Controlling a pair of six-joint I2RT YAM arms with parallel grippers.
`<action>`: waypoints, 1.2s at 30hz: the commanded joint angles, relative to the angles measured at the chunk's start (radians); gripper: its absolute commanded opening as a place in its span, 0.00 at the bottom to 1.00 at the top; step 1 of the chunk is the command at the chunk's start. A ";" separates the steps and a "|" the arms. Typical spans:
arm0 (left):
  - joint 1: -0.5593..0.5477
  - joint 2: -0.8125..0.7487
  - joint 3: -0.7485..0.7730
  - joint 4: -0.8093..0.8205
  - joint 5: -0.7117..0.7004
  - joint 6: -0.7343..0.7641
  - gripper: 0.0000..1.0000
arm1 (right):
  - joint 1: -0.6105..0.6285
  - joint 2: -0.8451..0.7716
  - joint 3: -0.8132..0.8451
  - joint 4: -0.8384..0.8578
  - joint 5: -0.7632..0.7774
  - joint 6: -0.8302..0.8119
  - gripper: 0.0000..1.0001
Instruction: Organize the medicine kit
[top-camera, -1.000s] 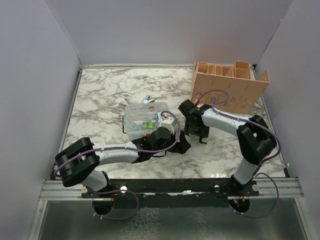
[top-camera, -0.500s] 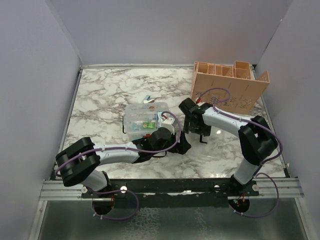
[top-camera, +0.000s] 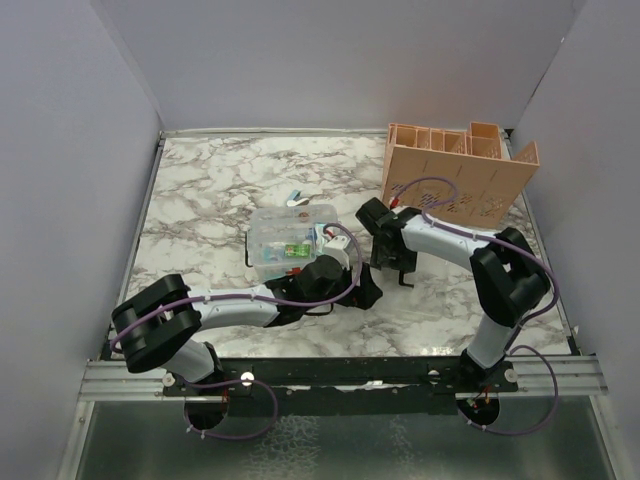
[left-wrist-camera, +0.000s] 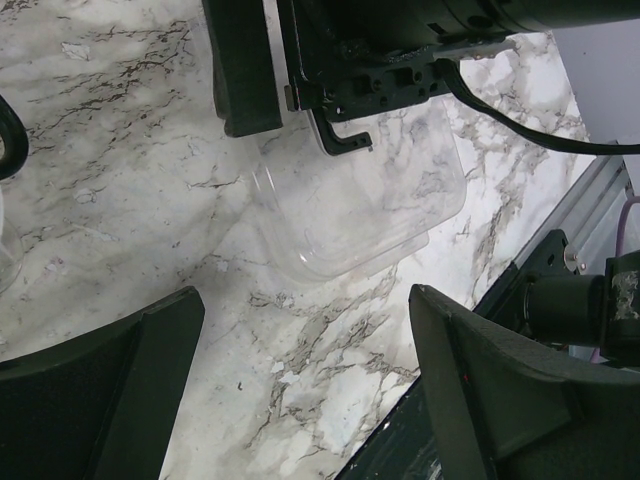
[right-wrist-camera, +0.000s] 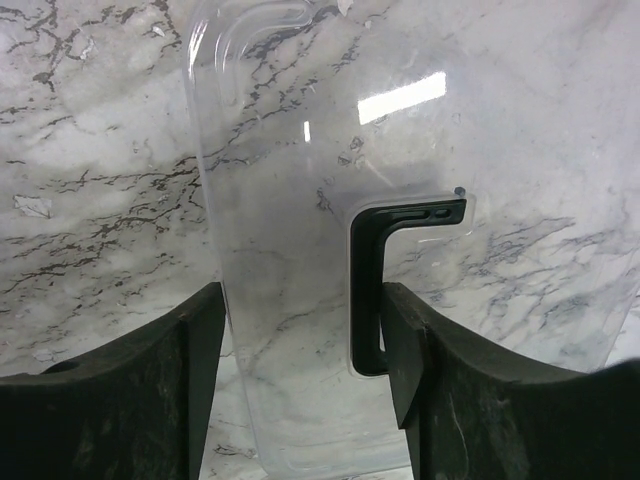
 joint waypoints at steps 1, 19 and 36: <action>0.001 0.027 -0.005 0.014 0.000 -0.003 0.88 | 0.003 0.028 -0.027 0.051 -0.010 0.021 0.55; 0.002 0.061 0.038 0.013 0.002 0.014 0.89 | 0.002 -0.180 -0.034 0.050 -0.099 0.022 0.48; 0.002 0.170 0.137 0.014 0.061 -0.043 0.77 | 0.001 -0.319 -0.130 0.133 -0.192 0.053 0.48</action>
